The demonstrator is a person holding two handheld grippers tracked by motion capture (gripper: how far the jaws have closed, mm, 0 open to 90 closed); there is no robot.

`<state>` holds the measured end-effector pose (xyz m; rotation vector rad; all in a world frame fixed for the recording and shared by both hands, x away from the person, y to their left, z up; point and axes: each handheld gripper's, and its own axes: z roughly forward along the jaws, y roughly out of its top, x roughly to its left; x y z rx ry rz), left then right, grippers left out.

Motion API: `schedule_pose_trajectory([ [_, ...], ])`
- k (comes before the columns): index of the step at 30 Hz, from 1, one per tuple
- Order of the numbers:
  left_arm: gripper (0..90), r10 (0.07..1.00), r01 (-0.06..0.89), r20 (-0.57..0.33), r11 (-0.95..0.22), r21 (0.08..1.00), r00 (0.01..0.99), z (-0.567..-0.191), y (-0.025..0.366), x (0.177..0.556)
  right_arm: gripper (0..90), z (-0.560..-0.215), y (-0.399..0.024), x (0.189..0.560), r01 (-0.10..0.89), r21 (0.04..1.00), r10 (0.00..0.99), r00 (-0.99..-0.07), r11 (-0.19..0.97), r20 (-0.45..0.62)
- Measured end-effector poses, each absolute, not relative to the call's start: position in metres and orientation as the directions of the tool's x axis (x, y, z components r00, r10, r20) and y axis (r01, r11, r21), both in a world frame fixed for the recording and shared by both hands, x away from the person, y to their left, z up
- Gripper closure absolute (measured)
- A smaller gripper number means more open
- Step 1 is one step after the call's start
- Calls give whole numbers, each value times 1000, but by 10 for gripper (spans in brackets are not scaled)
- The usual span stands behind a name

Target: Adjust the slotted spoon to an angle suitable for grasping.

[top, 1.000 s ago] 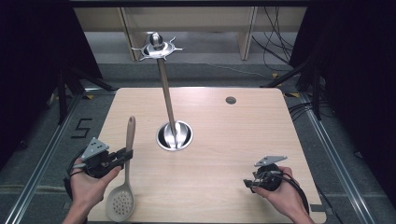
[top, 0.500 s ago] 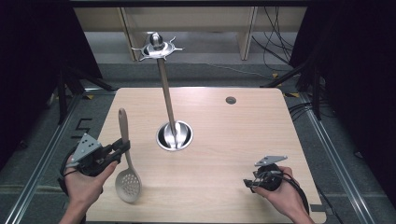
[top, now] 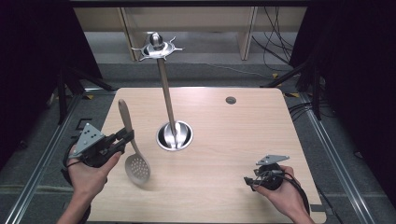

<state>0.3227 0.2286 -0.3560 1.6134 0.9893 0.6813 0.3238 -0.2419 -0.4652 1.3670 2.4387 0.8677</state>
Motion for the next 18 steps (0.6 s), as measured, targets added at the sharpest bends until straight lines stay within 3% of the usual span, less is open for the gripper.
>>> schedule_pose_trajectory([
  [7, 741, 862, 239, -49, -85, 967, 504, -347, 221, 327, 476, -462, -247, 328, 665, 623, 829, -557, 412, 47],
  [18, 741, 861, 234, -64, -65, 970, 504, -337, 216, 334, 483, -459, -252, 329, 690, 644, 862, -499, 330, 92],
])
